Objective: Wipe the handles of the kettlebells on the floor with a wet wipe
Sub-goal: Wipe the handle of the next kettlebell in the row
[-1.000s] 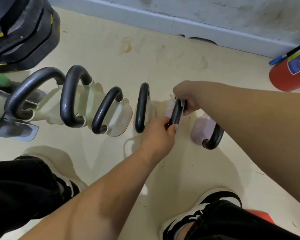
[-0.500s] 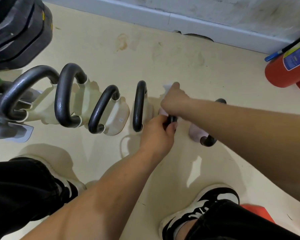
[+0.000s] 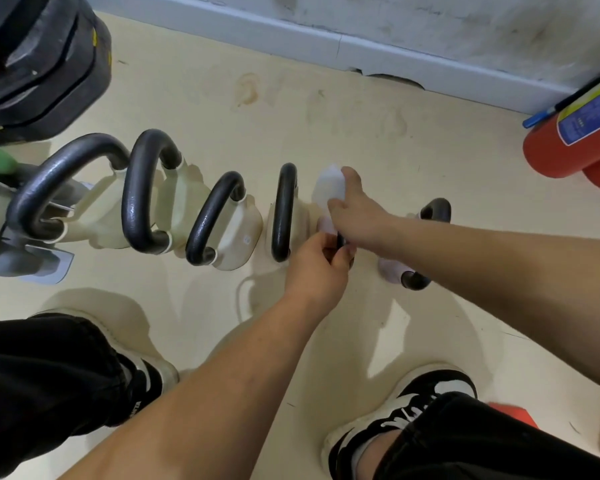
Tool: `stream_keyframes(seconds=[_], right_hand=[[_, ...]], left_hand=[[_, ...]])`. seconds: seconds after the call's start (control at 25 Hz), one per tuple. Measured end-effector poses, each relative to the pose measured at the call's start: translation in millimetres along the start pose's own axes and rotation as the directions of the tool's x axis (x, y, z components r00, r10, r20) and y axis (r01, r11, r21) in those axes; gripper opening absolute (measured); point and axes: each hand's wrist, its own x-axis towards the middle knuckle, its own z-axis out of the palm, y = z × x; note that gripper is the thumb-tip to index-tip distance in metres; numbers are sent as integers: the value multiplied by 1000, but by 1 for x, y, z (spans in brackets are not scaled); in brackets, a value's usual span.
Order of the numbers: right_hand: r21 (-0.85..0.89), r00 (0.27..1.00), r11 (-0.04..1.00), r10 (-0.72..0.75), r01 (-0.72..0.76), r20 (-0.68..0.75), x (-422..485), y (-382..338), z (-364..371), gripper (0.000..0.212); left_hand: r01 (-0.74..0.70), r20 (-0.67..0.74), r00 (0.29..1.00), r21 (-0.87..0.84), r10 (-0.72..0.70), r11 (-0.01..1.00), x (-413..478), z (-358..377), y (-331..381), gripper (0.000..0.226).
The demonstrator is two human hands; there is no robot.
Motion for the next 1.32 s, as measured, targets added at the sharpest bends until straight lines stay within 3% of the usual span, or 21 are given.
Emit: stream_keyframes(seconds=[0.16,0.24,0.36,0.56,0.68,0.8,0.88,0.96,1.04,1.2,1.28,1.32], right_hand=[[27,999,999,-46,46,2,-36,22,29,82],[-89,995,995,-50,42,-91,-45,26,42,84],[-311,968,945,-166,102,-187,-38,28,46,88],[-6,1000,1000,13,-13,11,12,-4,1,81],[43,1000,999,-11,10,24,-13,10,13,85],[-209,992,974,-103,86,-73,-56,37,41,94],[-327,978,944,-109,46,-176,-66,44,55,102],[-291,967,956,-98,26,-235,-62,37,62,99],[-149,969,988,-6,-32,-249,-41,20,52,92],[-15,989,995,98,-100,-113,-5,-15,9,66],[197,977,966,191,-170,-94,0,-23,-1,59],[185,980,968,183,-167,-75,0,-24,0,58]], left_hand=[[-46,18,999,95,45,994,-13,-10,-20,12],[-5,11,1000,115,4,993,-23,-19,-33,28],[55,18,998,110,-57,992,-32,-30,-42,33],[59,52,996,126,-66,990,-33,-31,-38,33],[89,73,993,102,-96,991,-36,-27,-30,32],[115,90,989,75,-121,991,-41,-25,-30,32],[122,102,986,95,-131,988,-46,-23,-34,31],[127,93,986,115,-138,985,-52,-22,-38,31],[142,83,985,114,-152,983,-56,-24,-40,31],[156,76,984,93,-163,983,-49,-25,-34,30],[158,81,983,78,-164,984,-44,-24,-27,30],[157,85,983,66,-163,985,-41,-24,-24,30]])
